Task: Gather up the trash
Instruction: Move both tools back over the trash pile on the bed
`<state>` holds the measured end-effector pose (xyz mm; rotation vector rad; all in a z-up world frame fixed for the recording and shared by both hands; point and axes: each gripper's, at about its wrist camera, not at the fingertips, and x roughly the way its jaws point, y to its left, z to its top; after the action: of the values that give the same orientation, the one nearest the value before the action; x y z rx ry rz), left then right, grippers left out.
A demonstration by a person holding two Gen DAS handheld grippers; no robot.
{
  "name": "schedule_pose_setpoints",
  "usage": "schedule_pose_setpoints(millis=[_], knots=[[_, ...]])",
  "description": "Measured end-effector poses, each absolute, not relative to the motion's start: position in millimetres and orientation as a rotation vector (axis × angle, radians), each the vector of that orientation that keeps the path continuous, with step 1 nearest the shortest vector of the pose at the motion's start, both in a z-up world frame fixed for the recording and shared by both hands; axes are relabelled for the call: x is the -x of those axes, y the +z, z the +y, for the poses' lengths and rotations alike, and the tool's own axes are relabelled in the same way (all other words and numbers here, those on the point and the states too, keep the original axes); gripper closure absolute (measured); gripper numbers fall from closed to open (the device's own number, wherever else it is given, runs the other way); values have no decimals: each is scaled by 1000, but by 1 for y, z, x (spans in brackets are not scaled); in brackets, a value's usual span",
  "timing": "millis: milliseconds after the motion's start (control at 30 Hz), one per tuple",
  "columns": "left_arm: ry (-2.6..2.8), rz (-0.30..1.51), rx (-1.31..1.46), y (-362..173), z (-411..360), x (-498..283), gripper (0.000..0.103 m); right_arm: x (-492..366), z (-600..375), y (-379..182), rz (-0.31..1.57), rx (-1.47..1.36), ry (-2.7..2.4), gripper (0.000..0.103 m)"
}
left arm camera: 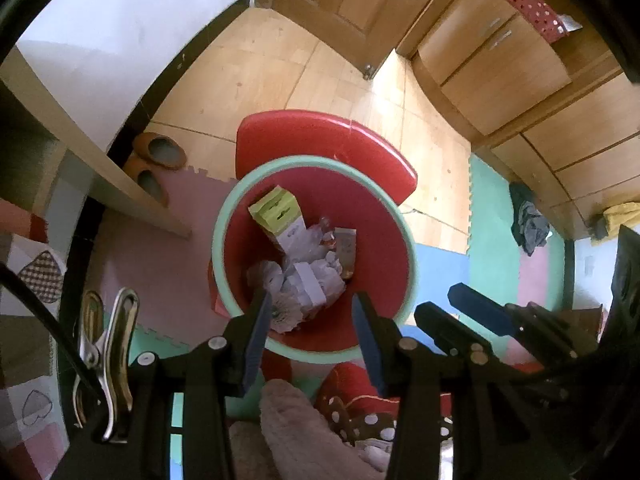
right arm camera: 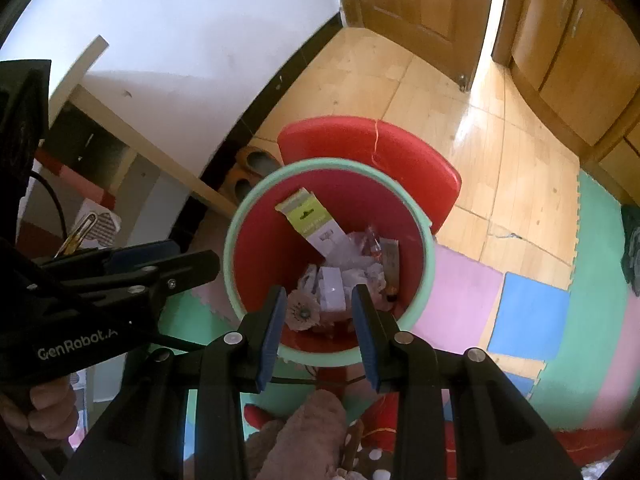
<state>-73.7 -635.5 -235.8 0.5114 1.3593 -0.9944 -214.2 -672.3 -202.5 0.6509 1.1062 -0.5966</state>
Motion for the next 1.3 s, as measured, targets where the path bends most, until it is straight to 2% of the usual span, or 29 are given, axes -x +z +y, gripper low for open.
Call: schedule_pose_setpoints(millis=[567,1300], knots=[[-957,1275,-406,-158,-594,58,59,196,-639,-125,1014,-545,-519,68],[-781,1174,-228,-66,-472,8,59,127,-535,-39,942,-368,-274,68]])
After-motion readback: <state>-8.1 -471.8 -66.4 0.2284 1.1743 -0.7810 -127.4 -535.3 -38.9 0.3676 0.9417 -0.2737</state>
